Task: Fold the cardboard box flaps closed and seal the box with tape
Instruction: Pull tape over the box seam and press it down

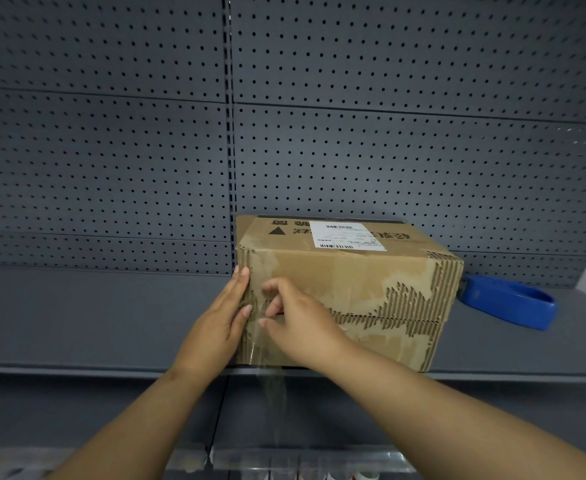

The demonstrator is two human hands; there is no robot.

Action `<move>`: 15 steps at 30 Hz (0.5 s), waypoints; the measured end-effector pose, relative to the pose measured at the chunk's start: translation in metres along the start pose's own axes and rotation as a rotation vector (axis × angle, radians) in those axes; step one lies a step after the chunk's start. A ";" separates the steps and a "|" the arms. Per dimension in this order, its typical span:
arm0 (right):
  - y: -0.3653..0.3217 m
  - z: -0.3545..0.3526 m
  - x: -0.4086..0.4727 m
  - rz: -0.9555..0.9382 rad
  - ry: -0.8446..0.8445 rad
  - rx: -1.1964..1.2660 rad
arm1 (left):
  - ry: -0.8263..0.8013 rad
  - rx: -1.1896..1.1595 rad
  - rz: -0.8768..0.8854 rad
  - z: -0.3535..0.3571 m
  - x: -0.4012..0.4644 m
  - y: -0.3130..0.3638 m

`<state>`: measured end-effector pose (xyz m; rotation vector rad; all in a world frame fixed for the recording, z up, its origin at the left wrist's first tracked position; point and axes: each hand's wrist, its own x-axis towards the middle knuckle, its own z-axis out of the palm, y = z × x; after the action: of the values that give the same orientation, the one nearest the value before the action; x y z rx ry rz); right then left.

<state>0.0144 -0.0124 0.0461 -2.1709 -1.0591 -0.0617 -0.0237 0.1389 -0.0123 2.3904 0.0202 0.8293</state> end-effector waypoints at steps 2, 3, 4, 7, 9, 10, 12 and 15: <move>-0.002 -0.001 0.001 0.036 -0.008 0.051 | -0.003 -0.001 -0.008 0.000 -0.001 0.001; -0.002 -0.002 0.002 0.047 -0.004 0.066 | -0.004 -0.004 -0.012 -0.001 -0.002 0.002; -0.002 -0.004 0.003 0.058 -0.002 0.079 | -0.006 -0.006 -0.014 -0.001 -0.002 0.002; -0.002 -0.006 0.004 0.102 -0.017 0.106 | -0.010 -0.006 -0.004 -0.002 -0.003 0.005; -0.002 -0.007 0.003 0.134 -0.029 0.120 | -0.014 -0.015 -0.006 -0.002 -0.003 0.006; -0.002 -0.008 0.002 0.139 -0.041 0.106 | -0.016 -0.018 -0.008 -0.003 -0.003 0.006; -0.002 -0.010 0.000 0.146 -0.074 0.056 | -0.022 -0.017 -0.012 -0.003 -0.003 0.006; -0.002 -0.015 -0.001 0.178 -0.125 0.004 | -0.028 -0.005 -0.014 -0.003 -0.004 0.005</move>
<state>0.0156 -0.0218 0.0583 -2.2801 -0.9274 0.1595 -0.0297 0.1356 -0.0097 2.3942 0.0235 0.7884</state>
